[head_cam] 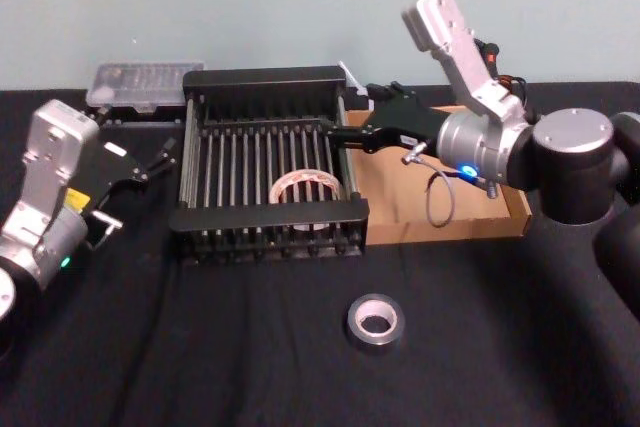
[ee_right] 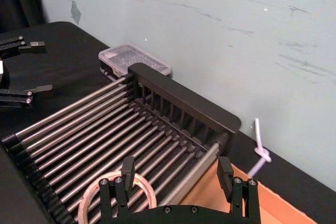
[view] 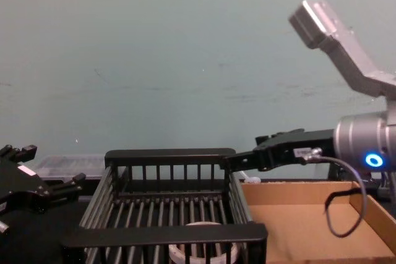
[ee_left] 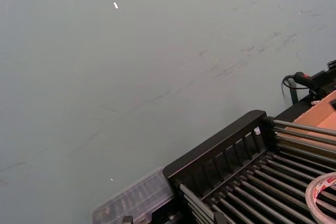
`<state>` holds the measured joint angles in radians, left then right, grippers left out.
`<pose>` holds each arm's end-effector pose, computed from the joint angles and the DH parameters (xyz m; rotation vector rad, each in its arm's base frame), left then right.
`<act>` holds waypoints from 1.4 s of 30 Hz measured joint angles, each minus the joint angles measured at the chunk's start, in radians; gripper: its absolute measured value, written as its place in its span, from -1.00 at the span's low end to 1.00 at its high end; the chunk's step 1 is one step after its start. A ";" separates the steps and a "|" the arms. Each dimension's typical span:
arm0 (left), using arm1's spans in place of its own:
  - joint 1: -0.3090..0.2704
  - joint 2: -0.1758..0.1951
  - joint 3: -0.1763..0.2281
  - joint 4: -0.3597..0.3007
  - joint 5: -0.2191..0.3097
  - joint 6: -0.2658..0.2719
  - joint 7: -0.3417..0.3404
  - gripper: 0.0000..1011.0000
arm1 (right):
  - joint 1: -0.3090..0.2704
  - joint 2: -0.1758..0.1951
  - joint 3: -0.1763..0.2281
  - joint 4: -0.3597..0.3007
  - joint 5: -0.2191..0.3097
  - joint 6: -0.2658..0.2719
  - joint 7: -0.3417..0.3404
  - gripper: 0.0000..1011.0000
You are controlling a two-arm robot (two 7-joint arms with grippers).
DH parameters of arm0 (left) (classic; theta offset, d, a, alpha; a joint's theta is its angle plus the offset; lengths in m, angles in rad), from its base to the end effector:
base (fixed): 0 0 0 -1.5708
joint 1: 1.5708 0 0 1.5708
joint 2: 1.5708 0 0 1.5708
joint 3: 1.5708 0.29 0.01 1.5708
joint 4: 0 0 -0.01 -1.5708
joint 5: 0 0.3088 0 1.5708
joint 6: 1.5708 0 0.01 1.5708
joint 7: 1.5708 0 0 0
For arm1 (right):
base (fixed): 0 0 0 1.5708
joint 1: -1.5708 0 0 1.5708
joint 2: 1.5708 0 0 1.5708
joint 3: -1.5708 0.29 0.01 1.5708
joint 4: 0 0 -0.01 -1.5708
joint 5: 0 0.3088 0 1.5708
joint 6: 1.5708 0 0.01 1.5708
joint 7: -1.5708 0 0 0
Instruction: Pick up the white tape and place it into the black box , Pick up the silver tape and place it into the brown box.
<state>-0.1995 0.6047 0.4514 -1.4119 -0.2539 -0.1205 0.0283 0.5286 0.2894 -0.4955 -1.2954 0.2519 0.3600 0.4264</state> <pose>0.3581 0.0827 -0.3023 0.3046 -0.2850 1.2480 0.4468 0.0320 -0.2207 -0.3544 0.0464 -0.8157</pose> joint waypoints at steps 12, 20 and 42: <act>0.000 0.000 0.000 0.000 0.000 0.000 0.000 0.98 | -0.113 0.120 0.058 -0.191 0.045 0.071 0.008 0.98; 0.000 0.000 0.000 0.000 0.000 0.000 0.000 0.98 | -0.211 0.220 0.094 -0.322 0.098 0.118 0.030 0.98; 0.000 0.000 0.000 0.000 0.000 0.000 0.000 0.98 | -0.360 0.390 0.032 -0.482 0.169 0.192 0.093 0.98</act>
<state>-0.1995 0.6047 0.4514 -1.4119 -0.2539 -0.1206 0.0283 0.1686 0.6793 -0.4631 -1.7774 0.4213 0.5516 0.5199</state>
